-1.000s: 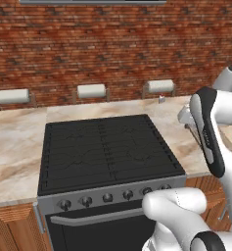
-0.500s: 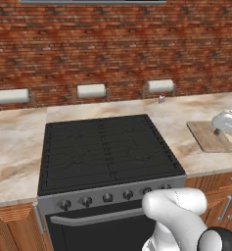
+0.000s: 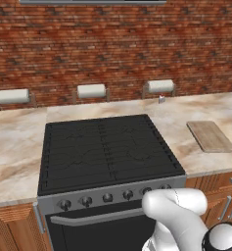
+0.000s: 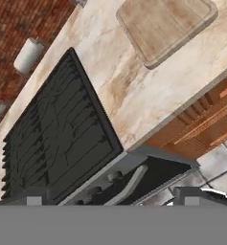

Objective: Open the drawer on the right and place the cutting tools on the cutting board.

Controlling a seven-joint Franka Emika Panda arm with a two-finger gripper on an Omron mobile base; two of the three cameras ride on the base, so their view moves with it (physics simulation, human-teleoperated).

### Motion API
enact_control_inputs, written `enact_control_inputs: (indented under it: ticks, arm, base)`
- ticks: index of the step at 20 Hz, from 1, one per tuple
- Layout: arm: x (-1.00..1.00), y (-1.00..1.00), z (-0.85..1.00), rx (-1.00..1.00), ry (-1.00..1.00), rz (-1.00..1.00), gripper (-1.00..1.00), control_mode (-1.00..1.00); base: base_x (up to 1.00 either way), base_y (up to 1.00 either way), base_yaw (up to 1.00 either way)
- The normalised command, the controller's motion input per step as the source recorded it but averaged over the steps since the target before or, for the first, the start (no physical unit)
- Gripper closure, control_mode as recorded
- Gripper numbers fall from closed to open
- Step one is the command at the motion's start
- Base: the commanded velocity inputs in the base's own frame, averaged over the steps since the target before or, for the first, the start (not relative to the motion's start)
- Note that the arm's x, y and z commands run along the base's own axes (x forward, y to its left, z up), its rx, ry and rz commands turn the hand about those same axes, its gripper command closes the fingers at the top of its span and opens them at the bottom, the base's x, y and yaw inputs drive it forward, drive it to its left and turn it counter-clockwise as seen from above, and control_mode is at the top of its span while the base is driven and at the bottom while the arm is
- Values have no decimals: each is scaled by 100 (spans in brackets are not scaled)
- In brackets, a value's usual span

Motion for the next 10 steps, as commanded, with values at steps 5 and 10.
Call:
enact_control_inputs:
  ticks: [5,10]
  arm:
    - [-15,-49,-48,13,-22,-15,-100,-100]
    - [-7,-38,-52,8,-19,-7,-100,-100]
  base:
    - [0,0,0]
    - [0,0,0]
